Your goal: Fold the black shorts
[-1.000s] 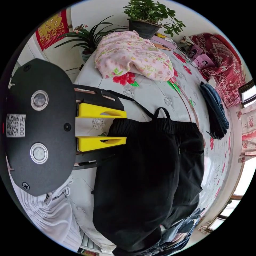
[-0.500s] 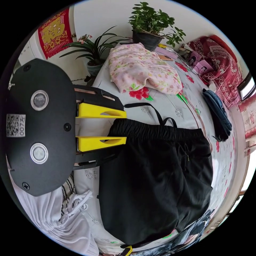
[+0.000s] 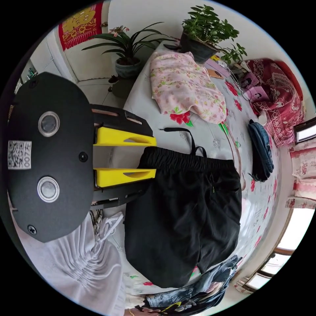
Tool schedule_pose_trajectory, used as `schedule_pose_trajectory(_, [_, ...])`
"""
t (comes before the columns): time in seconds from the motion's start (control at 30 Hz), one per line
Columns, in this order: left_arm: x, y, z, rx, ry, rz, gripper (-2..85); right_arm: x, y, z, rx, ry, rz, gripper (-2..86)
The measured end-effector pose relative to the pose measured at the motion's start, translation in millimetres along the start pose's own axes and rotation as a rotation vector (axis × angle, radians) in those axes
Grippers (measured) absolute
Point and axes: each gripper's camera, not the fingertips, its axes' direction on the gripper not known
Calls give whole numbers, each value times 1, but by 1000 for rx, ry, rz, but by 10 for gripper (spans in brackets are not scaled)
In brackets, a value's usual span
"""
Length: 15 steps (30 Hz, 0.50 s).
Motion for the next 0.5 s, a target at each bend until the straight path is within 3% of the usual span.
schedule_pose_trajectory(0.13, [-14,7,-13,37,-11,-20,63,26,23,58,-218,-52,87,90])
schedule_pose_trajectory(0.27, [-7,-2,-5,22,19,8,65,42,39,90,-301,-46,181,91])
schedule_pose_trajectory(0.37, [18,-10,17,-12,38,80,65,41,36,96,-275,-20,177,66])
schedule_pose_trajectory(0.5, [57,-14,66,-129,-53,177,61,33,14,90,-237,-132,151,19])
